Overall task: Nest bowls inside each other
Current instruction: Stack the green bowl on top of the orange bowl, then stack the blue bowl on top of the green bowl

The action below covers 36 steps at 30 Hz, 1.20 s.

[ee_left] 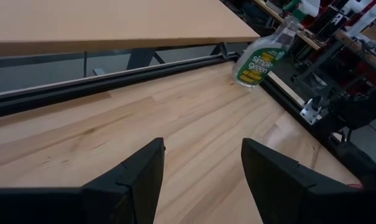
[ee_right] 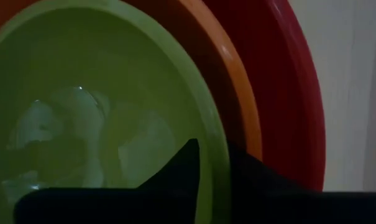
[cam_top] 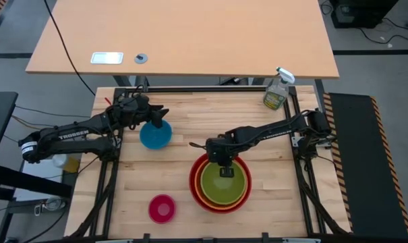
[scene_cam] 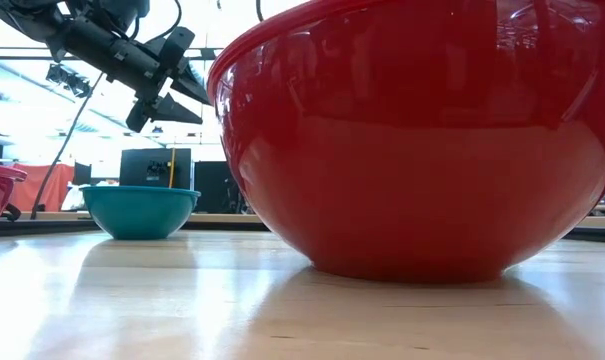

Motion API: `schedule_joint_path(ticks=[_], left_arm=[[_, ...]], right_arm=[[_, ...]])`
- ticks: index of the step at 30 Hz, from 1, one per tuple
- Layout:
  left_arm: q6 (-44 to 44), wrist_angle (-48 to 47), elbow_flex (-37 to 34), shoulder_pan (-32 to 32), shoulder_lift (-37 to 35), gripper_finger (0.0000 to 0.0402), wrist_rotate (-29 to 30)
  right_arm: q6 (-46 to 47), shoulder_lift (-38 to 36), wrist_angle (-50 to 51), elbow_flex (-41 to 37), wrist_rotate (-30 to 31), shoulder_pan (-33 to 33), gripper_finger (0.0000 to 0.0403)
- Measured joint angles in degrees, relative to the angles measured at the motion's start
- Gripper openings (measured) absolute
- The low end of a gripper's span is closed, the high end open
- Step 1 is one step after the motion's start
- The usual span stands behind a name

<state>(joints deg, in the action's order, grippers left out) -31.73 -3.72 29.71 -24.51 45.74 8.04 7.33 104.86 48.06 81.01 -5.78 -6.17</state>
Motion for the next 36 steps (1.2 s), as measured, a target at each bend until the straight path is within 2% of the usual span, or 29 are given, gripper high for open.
schedule_joint_path(ticks=[10, 15, 22, 26, 30, 36], left_arm=[[-0.03, -0.16, 0.0, 0.0, 0.0, 0.0217, -1.97], [-0.47, -0.14, 0.0, 0.0, 0.0, 0.0217, -5.37], [-0.59, -0.44, 0.01, 0.0, -0.4, 0.0217, -6.19], [0.11, -9.97, 2.62, -0.13, -0.09, 0.0217, -6.82], [4.05, -20.71, 8.08, -0.21, 1.75, 0.0217, -6.73], [9.27, -35.07, 14.51, -3.06, 8.32, 0.0217, -6.38]], right_arm=[[0.63, -0.07, 4.13, 1.71, -0.68, 0.36, 0.0131], [0.44, -0.2, 7.13, 5.61, -0.67, 1.16, 0.0138], [-0.34, -0.2, 13.64, 8.84, -0.39, 2.24, 0.0138], [-0.44, -0.22, 18.27, 12.34, 0.93, 3.32, 0.0137], [-0.47, -0.31, 18.79, 15.61, 2.97, 4.88, 0.0138], [-2.09, -0.35, 17.61, 16.44, 3.39, 8.49, 0.0139]])
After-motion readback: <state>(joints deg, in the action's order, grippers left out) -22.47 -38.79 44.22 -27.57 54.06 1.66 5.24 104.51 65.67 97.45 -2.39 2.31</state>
